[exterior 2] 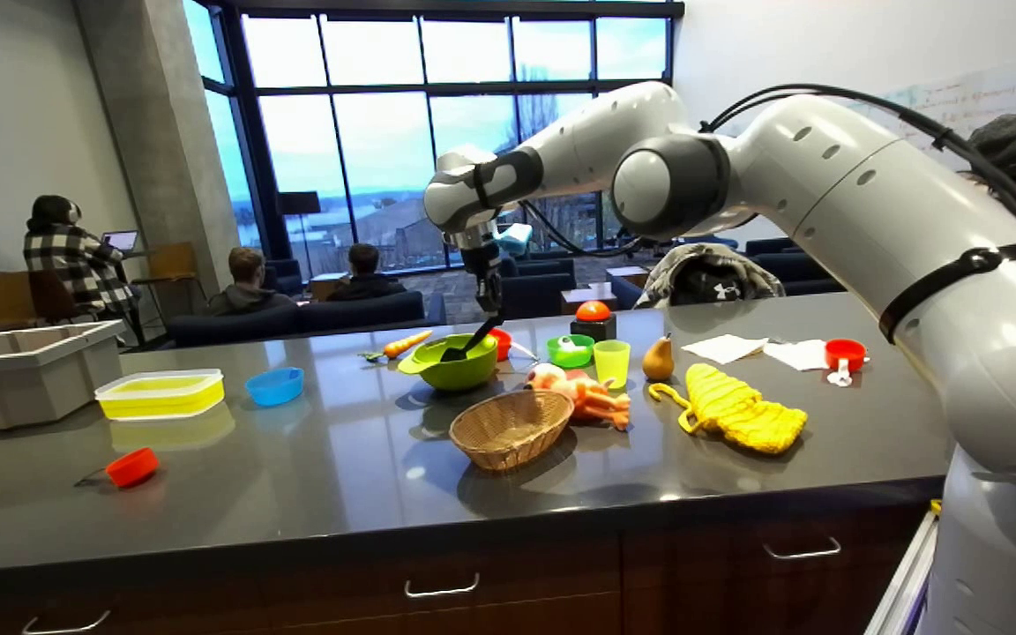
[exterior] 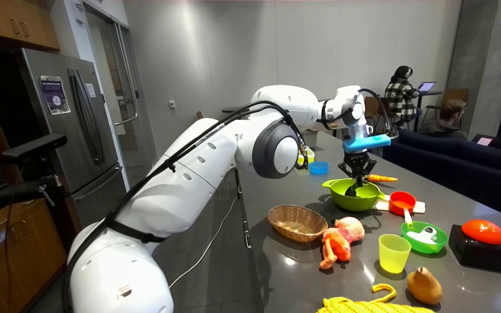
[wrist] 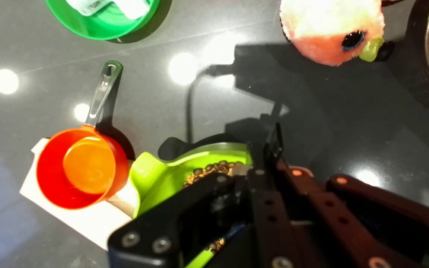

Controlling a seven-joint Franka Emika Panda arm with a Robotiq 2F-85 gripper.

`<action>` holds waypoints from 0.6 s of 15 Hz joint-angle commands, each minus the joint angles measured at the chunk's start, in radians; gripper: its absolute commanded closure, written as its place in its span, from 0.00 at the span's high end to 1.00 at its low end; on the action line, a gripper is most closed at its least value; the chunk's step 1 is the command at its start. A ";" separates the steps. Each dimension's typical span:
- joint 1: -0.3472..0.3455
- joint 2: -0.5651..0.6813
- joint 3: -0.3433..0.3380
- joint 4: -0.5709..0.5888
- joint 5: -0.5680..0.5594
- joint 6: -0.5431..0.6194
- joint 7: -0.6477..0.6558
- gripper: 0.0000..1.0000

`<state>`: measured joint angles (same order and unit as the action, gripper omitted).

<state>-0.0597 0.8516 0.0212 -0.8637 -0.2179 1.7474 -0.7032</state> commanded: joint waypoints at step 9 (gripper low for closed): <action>-0.031 0.082 0.014 0.124 0.022 0.083 -0.022 0.01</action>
<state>-0.0817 0.8961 0.0229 -0.8077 -0.2115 1.8104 -0.7033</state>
